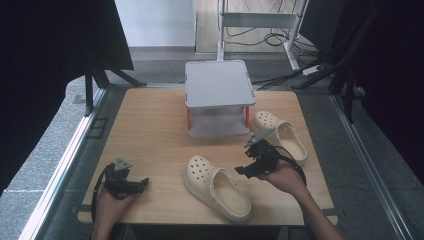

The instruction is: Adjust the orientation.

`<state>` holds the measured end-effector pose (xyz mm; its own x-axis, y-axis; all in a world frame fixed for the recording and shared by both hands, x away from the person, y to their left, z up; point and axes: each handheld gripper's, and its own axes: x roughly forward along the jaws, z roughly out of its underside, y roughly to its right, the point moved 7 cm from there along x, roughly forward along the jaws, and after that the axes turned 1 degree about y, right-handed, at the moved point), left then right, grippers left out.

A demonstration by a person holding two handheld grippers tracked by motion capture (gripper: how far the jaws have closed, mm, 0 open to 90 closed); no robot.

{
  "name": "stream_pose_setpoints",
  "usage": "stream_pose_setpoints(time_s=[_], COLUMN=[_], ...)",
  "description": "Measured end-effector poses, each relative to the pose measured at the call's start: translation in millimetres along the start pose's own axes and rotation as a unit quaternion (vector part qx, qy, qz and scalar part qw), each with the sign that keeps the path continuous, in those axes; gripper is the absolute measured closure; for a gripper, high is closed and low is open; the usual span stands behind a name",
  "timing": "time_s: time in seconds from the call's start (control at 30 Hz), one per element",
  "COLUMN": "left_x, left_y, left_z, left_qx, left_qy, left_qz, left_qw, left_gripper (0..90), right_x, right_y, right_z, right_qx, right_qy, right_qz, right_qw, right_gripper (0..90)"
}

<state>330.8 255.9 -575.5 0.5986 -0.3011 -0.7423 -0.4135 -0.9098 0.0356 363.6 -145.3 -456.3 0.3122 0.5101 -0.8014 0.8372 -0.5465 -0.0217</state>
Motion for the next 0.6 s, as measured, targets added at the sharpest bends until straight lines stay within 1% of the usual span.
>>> stream_pose_setpoints(time_s=[0.13,0.3,0.4,0.47,0.6], left_x=[0.1,-0.1,0.0,0.0,0.0], left_y=[0.0,-0.3,-0.3,-0.3,-0.1], left_z=[0.0,0.0,0.0,0.0,0.1], left_qx=[0.000,0.003,0.002,0.002,0.001], left_qy=[0.000,0.000,0.000,0.000,0.000], left_qz=[0.000,0.000,0.000,0.000,0.000], left_qw=[1.0000,1.0000,1.0000,1.0000,1.0000], left_gripper=[0.0,0.0,0.0,0.0,0.0], right_x=[-5.5,-11.9,-15.0,-16.9,-21.6], right_y=[24.8,51.7,65.6,75.5,92.7], right_z=[11.9,22.1,27.6,30.9,36.9], right_qx=[0.028,0.059,0.080,0.088,0.106], right_qy=[-0.003,0.004,0.004,0.004,0.002], right_qz=[0.023,0.044,0.055,0.068,0.084], right_qw=[0.9993,0.9972,0.9952,0.9938,0.9908], right_gripper=[22.4,20.6,19.9,19.3,16.8])
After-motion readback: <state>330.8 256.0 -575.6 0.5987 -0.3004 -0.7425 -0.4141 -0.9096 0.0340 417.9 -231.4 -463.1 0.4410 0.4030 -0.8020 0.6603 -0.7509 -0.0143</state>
